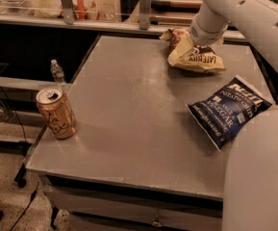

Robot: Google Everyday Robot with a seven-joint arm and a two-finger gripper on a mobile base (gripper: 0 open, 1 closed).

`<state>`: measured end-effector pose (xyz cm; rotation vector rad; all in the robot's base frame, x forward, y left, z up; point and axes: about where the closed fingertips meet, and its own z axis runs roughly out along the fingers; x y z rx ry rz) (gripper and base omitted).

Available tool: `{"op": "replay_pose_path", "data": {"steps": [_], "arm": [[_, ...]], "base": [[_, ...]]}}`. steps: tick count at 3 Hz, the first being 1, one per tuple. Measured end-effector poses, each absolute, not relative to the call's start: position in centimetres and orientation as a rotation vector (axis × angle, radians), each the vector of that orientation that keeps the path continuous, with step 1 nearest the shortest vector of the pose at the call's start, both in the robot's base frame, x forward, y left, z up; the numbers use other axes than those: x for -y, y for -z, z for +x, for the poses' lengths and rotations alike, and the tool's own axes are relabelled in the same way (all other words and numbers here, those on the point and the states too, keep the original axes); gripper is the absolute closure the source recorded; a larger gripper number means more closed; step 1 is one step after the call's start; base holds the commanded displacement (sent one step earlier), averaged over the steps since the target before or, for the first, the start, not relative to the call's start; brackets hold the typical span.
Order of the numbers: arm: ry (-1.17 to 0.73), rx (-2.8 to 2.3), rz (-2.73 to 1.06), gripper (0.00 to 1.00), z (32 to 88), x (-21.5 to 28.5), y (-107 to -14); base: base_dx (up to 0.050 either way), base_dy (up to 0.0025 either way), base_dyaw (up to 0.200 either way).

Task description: Pick brown chip bag

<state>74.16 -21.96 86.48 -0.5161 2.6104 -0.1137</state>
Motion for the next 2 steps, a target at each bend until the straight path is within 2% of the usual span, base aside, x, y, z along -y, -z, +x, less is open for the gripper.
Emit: {"op": "replay_pose_path", "data": {"steps": [1,2], "arm": [[0.085,-2.638,-0.521,0.18,74.2,21.9,-84.8],[0.062,-2.656,-0.534,0.42,74.1,21.8,-83.7]], "base": [[0.0,0.0,0.0],[0.0,0.0,0.0]]}}
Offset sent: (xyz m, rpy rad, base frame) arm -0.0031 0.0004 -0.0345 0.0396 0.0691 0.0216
